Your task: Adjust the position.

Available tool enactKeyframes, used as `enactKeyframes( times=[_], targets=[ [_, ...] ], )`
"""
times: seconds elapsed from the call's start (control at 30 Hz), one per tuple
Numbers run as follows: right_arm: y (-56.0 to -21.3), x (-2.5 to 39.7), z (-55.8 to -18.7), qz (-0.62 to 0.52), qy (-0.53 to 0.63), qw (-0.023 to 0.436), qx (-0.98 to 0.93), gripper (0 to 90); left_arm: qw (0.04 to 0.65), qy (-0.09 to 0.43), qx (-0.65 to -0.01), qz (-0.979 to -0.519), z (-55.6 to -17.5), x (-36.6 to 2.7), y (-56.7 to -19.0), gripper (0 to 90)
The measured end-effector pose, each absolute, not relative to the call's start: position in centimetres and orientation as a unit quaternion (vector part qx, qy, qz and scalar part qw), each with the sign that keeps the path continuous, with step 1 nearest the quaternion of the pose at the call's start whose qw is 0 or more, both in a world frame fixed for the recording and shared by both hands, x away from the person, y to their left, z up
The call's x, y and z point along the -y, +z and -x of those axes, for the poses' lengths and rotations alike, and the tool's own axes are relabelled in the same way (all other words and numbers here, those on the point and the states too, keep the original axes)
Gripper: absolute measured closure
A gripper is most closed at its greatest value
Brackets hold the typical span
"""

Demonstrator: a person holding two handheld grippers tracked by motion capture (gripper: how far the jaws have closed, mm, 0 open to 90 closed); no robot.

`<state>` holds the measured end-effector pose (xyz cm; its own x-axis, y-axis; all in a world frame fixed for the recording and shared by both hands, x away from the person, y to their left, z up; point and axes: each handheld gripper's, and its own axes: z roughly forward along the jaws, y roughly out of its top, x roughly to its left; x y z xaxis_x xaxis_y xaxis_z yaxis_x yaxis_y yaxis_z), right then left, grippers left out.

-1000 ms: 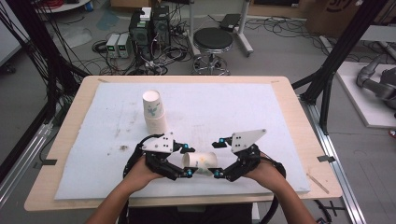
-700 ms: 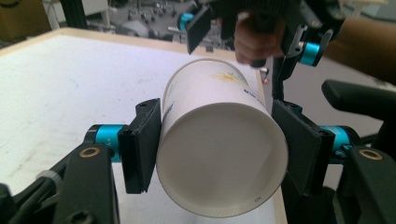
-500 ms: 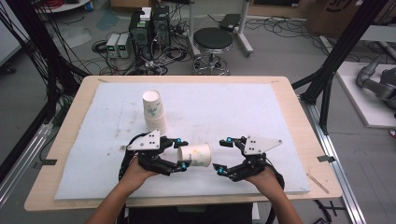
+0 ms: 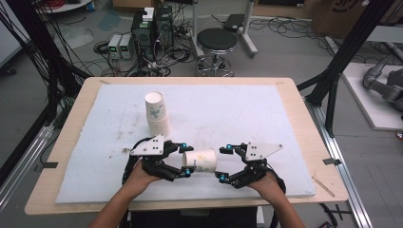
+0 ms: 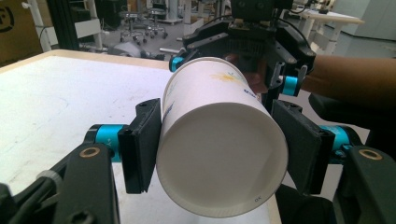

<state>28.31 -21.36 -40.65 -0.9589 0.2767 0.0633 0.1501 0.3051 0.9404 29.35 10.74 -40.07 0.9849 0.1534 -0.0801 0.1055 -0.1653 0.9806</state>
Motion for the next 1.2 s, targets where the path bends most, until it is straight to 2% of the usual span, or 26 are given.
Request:
enactKeyframes(
  times=[0.63, 0.73, 1.2],
  targets=[
    [-41.1, 20.3, -28.4, -0.110, 0.582, 0.027, -0.805, 19.8, 0.645, 0.001, -0.049, -0.763, -28.9, -10.1, -40.1, 36.0],
    [-41.1, 20.2, -28.4, -0.102, 0.584, 0.021, -0.805, 23.1, 0.647, 0.001, -0.047, -0.761, -28.9, -10.1, -40.1, 36.0],
    [-41.1, 20.7, -28.6, -0.093, 0.611, 0.001, -0.786, 27.1, 0.667, -0.009, -0.042, -0.744, -29.0, -10.3, -40.4, 35.7]
  ],
)
